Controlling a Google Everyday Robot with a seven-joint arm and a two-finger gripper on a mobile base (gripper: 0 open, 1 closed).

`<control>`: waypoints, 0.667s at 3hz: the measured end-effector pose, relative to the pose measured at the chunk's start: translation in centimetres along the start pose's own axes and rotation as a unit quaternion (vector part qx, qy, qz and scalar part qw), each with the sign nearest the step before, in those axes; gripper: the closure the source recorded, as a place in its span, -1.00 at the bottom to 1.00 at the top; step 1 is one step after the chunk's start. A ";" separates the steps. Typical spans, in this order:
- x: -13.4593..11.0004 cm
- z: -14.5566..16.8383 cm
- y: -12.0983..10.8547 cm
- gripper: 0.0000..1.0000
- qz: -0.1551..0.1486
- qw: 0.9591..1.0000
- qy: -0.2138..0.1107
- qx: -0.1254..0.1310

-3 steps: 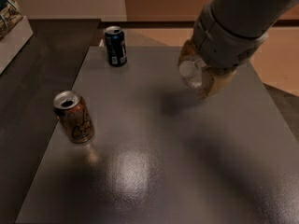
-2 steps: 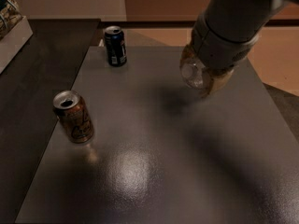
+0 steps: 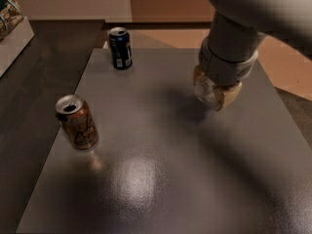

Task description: Knock water bottle over

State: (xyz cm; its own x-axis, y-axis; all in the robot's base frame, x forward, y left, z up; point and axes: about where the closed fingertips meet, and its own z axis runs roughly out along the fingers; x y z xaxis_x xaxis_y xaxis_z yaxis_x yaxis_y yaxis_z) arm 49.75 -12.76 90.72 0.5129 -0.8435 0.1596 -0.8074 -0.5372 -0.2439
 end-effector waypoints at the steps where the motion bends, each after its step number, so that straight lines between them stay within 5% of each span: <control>1: 0.3 1.9 0.9 -0.30 -0.009 1.000 0.011 -0.022; 2: 0.3 1.7 0.8 -0.76 -0.009 1.000 0.011 -0.019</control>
Offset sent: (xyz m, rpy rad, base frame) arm 0.0000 -0.0064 -0.0168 -0.0386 0.0216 0.0049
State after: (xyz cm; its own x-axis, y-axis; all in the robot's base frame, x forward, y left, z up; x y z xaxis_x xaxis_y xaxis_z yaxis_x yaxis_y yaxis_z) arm 49.71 -13.44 88.95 0.5215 -0.8329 0.1854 -0.8087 -0.5517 -0.2039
